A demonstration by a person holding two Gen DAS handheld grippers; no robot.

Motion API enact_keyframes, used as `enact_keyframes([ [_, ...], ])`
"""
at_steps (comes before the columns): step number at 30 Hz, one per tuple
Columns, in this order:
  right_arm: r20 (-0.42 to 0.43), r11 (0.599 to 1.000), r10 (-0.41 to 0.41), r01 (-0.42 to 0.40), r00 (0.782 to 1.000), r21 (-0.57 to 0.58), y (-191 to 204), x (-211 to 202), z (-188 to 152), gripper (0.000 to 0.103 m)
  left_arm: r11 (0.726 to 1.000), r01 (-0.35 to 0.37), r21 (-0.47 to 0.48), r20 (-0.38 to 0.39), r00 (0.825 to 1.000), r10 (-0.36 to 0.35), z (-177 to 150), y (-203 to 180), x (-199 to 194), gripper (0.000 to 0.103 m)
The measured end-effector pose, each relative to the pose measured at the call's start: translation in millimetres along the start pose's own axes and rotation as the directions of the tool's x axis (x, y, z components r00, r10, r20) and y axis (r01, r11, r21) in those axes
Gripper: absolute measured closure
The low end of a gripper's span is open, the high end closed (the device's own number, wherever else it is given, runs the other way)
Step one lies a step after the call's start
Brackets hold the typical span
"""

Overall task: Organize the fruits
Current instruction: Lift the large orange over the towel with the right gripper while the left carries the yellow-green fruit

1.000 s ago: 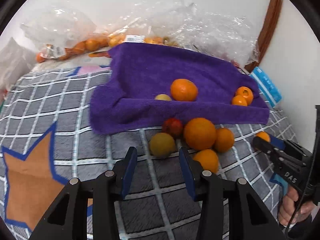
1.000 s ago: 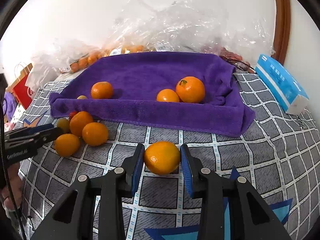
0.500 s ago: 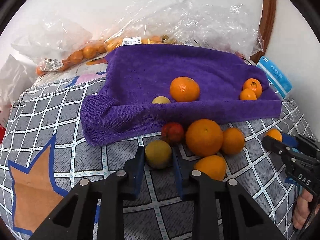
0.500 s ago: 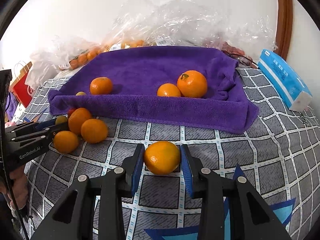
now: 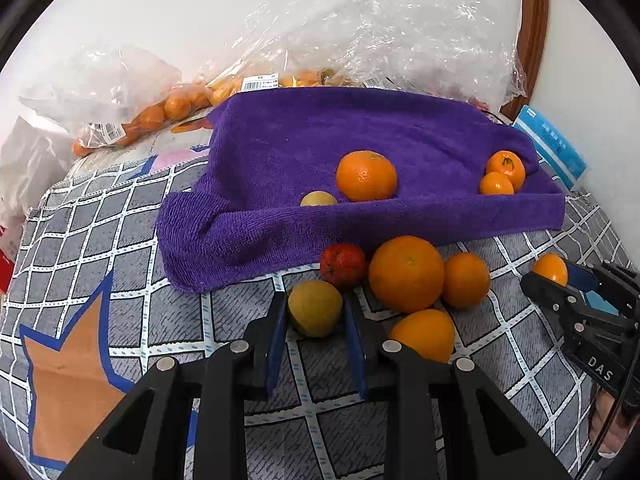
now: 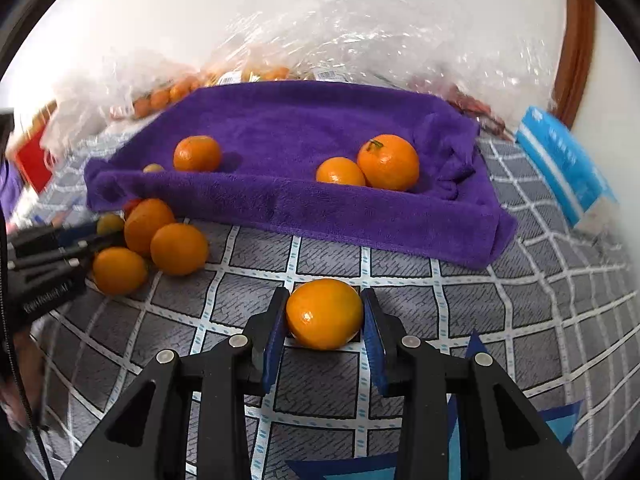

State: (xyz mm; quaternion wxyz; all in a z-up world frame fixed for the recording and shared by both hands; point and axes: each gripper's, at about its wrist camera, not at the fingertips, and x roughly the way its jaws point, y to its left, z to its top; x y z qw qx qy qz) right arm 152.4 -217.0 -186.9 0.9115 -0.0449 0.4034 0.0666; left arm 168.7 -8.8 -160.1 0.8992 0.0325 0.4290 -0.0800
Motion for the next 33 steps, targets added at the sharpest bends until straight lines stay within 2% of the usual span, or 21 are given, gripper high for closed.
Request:
enact_keyframes([
  [3,-0.002,1.0,0.012,-0.012,1.0,0.014,-3.3,-0.2,-0.2,0.067,1.0,0.004,-0.002,-0.001,1.0,-0.004,0.6,2.9,-0.2,0.077],
  [9,0.004,1.0,0.013,-0.013,1.0,0.02,-3.7,-1.9,0.1,0.067,0.995,0.087,-0.057,0.036,0.996,-0.085,-1.5,17.7,-8.9,0.077],
  [12,0.021,1.0,0.001,-0.001,1.0,0.013,-1.8,-5.8,0.4,0.067,0.995,0.081,-0.051,0.071,0.994,-0.078,-4.2,15.7,-16.1,0.077],
  [18,0.045,0.999,-0.049,0.048,0.998,0.024,2.1,-16.5,-5.9,0.067,0.995,0.078,-0.062,0.094,0.993,-0.072,-9.3,15.4,-22.3,0.077],
  [22,0.048,0.996,-0.036,0.032,0.998,0.082,-0.8,-26.6,-11.8,0.067,0.994,0.103,-0.046,0.16,0.983,-0.094,-11.3,11.9,-38.3,0.077],
  [26,0.059,0.992,-0.051,0.043,0.997,0.122,1.2,-40.3,-16.1,0.067,0.988,0.151,-0.042,0.193,0.971,-0.14,-11.3,9.7,-48.8,0.077],
  [33,0.095,0.988,-0.068,0.054,0.993,0.148,5.1,-61.5,-8.6,0.067,0.984,0.17,-0.056,0.232,0.961,-0.153,-11.5,9.0,-57.6,0.077],
])
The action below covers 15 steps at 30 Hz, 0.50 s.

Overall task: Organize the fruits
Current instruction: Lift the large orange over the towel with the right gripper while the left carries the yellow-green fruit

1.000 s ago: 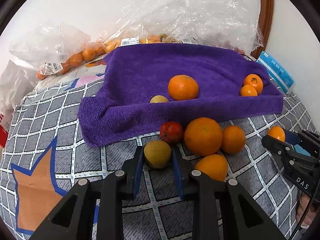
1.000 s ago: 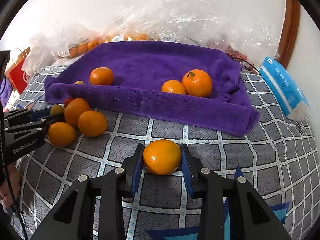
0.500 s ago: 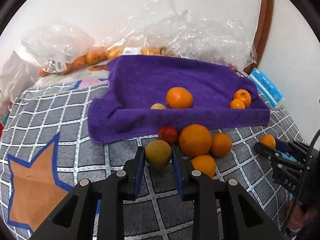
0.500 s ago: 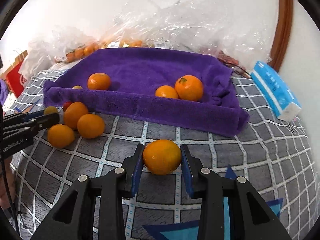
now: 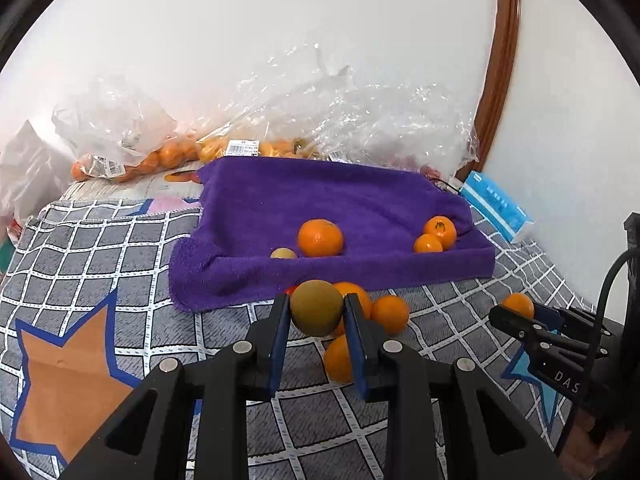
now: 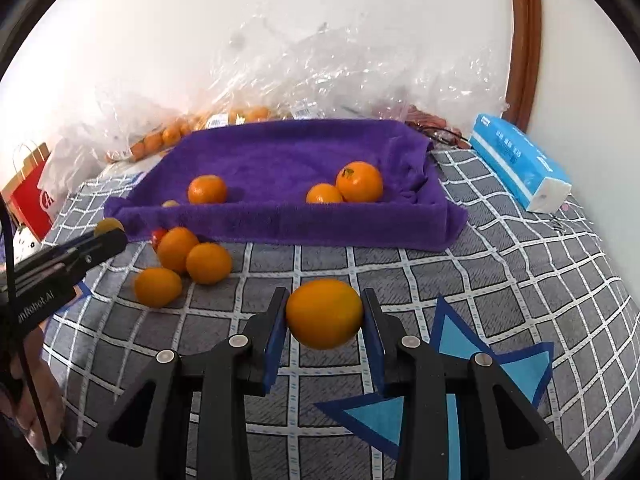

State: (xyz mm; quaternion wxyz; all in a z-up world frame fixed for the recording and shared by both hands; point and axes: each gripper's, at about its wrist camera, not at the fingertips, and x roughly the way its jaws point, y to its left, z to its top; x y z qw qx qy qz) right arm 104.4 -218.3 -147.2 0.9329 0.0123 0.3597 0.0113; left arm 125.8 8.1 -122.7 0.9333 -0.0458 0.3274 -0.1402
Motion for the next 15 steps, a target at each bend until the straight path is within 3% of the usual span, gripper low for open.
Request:
enact_keyframes([
  [8,0.025,0.999,0.015,-0.016,1.0,0.036,-5.9,0.0,20.5,0.067,1.0,-0.019,-0.014,0.016,1.0,0.019,2.5,3.0,-2.9,0.077],
  [15,0.053,0.999,0.02,-0.022,0.998,0.036,-8.7,-0.8,42.4,0.067,1.0,-0.007,-0.022,0.062,0.998,0.009,23.8,0.1,-26.8,0.077],
])
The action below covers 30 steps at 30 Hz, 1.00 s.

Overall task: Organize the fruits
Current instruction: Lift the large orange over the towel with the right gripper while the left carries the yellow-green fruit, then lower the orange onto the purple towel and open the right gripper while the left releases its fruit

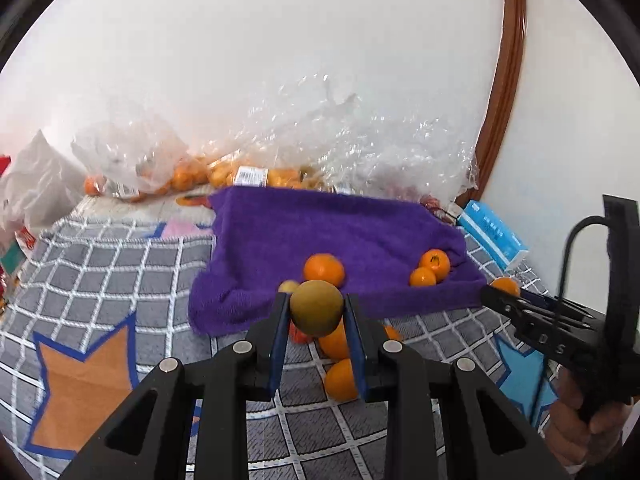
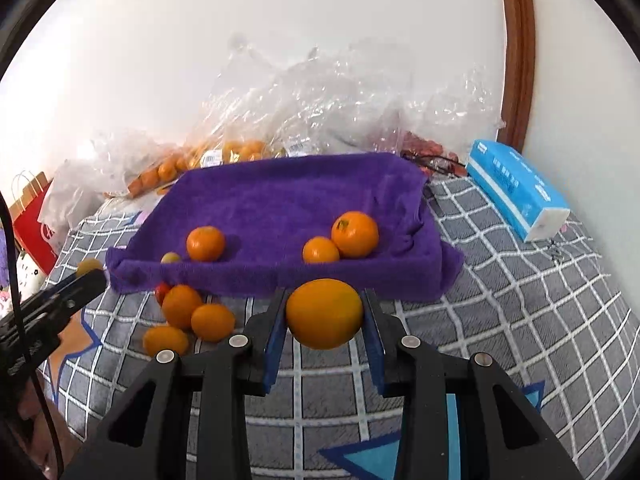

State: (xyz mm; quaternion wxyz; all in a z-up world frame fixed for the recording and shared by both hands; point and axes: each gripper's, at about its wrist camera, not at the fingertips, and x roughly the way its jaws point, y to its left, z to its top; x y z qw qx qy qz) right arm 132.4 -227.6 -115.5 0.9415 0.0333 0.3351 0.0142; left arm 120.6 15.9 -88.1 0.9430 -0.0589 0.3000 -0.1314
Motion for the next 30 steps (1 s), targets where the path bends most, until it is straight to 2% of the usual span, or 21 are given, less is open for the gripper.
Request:
enact_keyframes([
  [3,0.015,1.0,0.008,-0.008,1.0,-0.009,0.4,0.5,11.4,0.067,1.0,0.019,0.011,0.001,1.0,-0.019,16.7,-5.4,-4.1,0.077],
  [8,0.051,0.999,0.034,-0.033,0.998,-0.006,2.3,6.0,33.7,0.067,0.999,0.004,0.037,0.014,1.0,-0.004,42.8,-14.7,7.1,0.077],
  [14,0.077,0.999,0.045,-0.044,0.996,-0.021,6.3,15.8,49.4,0.067,1.0,-0.002,0.017,0.024,1.0,0.001,57.6,-10.7,27.0,0.077],
  [22,0.09,0.998,0.069,-0.068,0.994,-0.019,12.2,37.3,69.2,0.067,0.998,-0.061,-0.025,0.033,0.998,0.062,58.6,9.2,51.1,0.077],
  [26,0.104,0.996,0.083,-0.081,0.991,-0.024,18.0,47.0,76.4,0.067,0.996,-0.057,-0.07,0.026,0.998,0.059,54.2,22.5,58.0,0.077],
  [30,0.098,0.996,0.093,-0.092,0.991,-0.019,19.5,59.3,74.6,0.067,0.996,-0.064,-0.07,0.011,0.998,0.064,50.6,26.3,65.4,0.077],
])
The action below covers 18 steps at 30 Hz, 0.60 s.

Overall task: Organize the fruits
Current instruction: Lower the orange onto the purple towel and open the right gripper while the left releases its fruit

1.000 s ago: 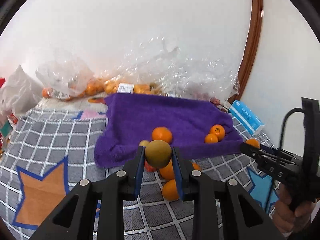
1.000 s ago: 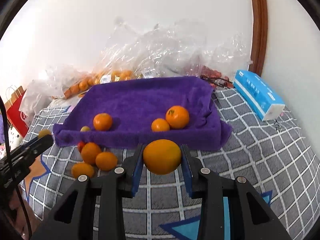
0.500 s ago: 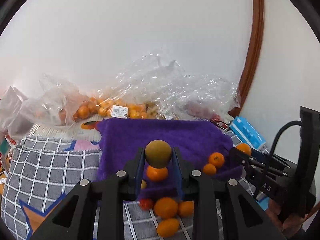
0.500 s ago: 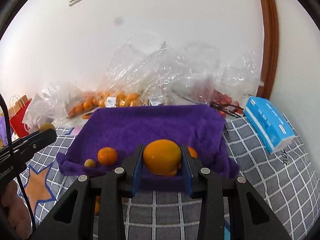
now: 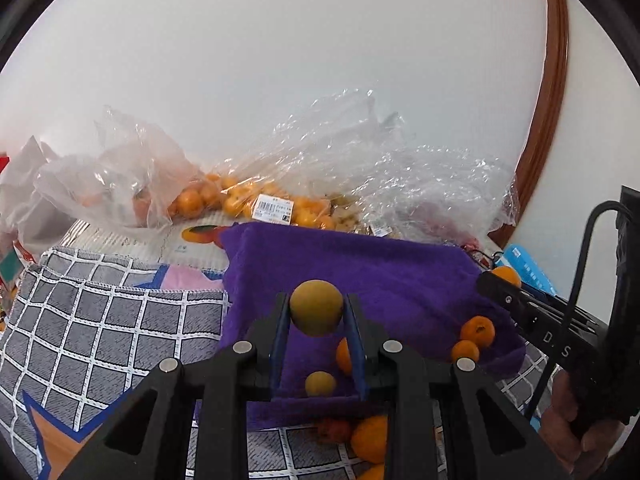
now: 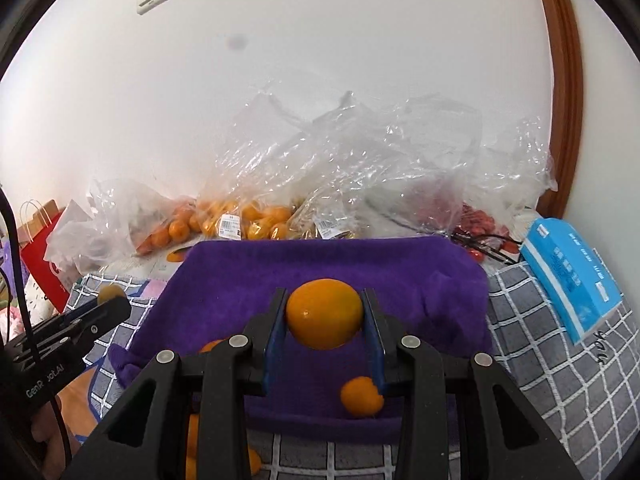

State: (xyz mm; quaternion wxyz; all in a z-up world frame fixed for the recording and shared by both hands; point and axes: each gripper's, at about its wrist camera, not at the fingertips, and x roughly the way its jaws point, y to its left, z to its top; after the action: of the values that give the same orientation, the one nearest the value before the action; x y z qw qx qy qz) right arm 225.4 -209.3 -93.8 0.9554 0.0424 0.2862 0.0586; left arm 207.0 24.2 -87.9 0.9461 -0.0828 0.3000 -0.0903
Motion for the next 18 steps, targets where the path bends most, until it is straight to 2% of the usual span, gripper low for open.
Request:
enact_keyframes([
  [3,-0.022,1.0,0.006,-0.006,1.0,0.026,-3.7,11.8,-3.1,0.067,1.0,-0.012,0.002,0.003,1.0,0.012,-3.1,0.4,3.9,0.077],
  [18,0.004,0.998,-0.031,0.031,1.0,0.062,-29.7,15.4,-9.4,0.067,1.0,-0.003,-0.03,-0.032,0.999,0.002,-14.6,8.9,28.0,0.077],
])
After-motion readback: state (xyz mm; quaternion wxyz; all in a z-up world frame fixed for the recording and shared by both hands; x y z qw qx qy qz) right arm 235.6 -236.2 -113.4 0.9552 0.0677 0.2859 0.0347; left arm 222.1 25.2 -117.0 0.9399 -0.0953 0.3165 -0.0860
